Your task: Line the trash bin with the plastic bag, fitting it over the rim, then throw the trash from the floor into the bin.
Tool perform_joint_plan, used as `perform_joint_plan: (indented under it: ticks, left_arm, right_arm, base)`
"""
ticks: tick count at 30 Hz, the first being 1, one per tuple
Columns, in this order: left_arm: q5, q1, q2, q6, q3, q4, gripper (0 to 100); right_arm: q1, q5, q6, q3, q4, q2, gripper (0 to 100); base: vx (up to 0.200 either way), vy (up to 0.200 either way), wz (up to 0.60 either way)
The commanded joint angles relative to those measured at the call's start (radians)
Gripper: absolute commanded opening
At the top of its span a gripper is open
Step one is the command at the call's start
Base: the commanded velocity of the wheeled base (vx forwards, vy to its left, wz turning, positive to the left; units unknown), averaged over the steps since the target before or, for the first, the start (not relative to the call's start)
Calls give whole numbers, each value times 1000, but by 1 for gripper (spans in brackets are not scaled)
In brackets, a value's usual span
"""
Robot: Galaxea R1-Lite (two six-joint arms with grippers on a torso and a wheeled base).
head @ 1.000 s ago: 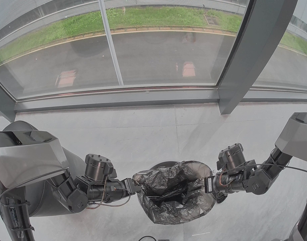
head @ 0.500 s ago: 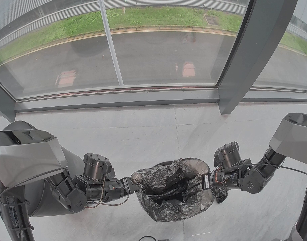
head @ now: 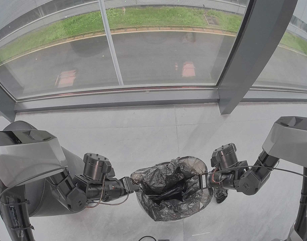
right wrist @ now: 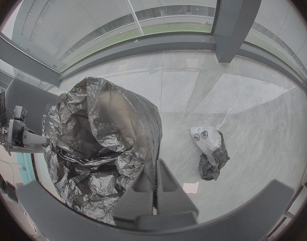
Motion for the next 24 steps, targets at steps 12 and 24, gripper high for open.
perform_joint_plan:
  ticks: [12, 24]
  left_arm:
    - [0, 3, -6, 0, 4, -2, 0]
    - [2, 3, -58, -2, 37, 6, 0]
  right_arm:
    - [0, -6, 3, 16, -15, -61, 100]
    - [26, -2, 10, 7, -15, -116, 100]
  base:
    - [0, 0, 0]
    - [0, 0, 0]
